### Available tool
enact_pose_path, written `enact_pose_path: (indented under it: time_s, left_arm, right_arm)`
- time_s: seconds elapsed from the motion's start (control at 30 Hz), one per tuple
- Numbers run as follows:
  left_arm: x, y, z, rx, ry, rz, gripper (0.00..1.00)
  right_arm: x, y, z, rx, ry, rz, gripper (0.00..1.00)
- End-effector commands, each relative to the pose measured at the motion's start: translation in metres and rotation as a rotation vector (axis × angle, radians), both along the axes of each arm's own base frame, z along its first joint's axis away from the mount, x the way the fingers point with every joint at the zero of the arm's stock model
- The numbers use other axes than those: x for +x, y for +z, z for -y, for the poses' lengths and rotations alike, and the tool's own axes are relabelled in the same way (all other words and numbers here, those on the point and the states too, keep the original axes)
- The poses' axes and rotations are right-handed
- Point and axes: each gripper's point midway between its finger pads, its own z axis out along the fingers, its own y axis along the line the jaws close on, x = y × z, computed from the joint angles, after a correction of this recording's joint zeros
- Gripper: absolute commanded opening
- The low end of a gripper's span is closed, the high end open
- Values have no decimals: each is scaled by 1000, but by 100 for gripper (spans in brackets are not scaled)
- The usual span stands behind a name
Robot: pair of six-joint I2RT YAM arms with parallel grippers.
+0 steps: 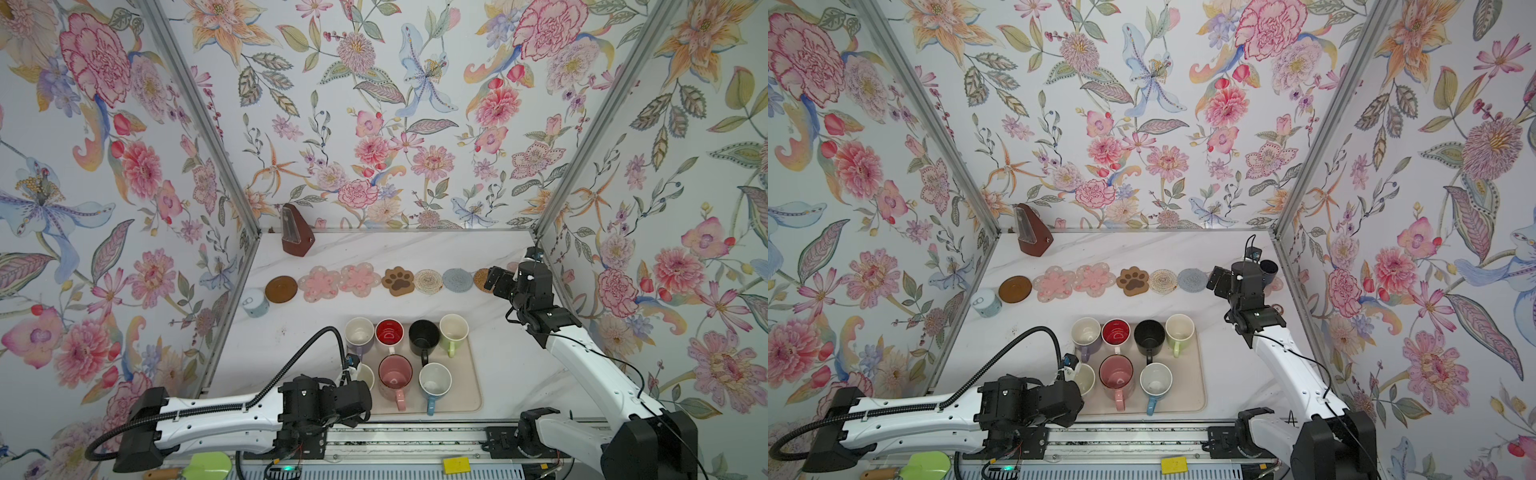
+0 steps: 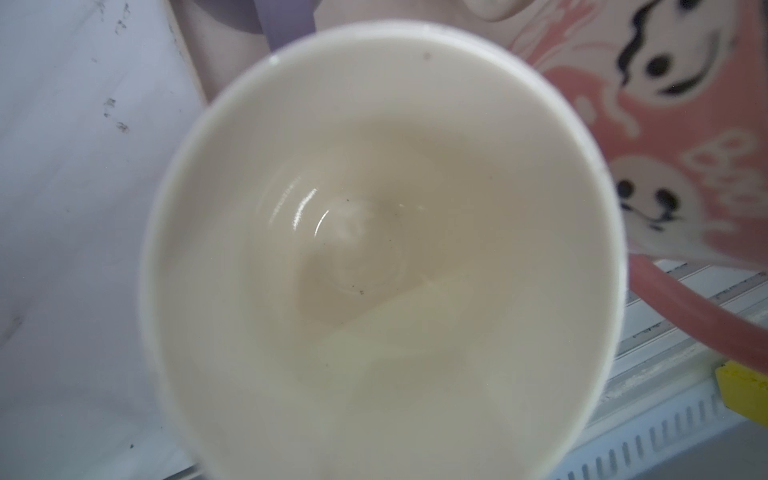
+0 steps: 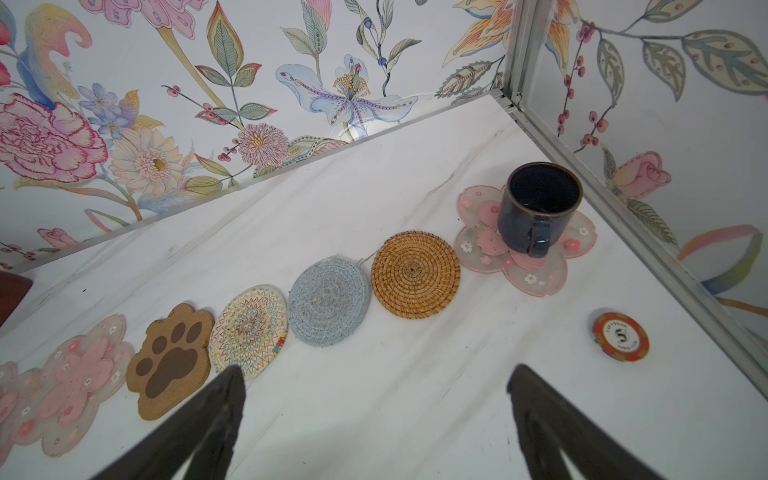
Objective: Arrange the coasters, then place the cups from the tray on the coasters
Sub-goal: 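Grasp the cream mug at the tray's near corner with the left gripper, then lift the cream mug and carry it toward the brown wooden coaster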
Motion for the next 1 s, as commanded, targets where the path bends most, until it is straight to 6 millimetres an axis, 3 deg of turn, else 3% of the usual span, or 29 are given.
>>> enact_pose_path:
  time_s: [0.0,0.27,0.43,0.73,0.97]
  left_arm:
    - [2,10,0,17,-21,26,39]
    - [1,15,-1,16,-24,21,19]
    - [2,19,-4,22,-16,27,0]
    - [11,41,-23,26,46,84,0]
    - [27,68,-57,45,209,177,0]
  right_arm:
    - [0,12,-3,15,6,33,99]
    - [1,10,-4,26,7,38,99]
    - [1,6,-4,26,6,31,99]
    - [-1,3,-3,31,4,31,99]
    - [-2,2,-3,32,6,31,99]
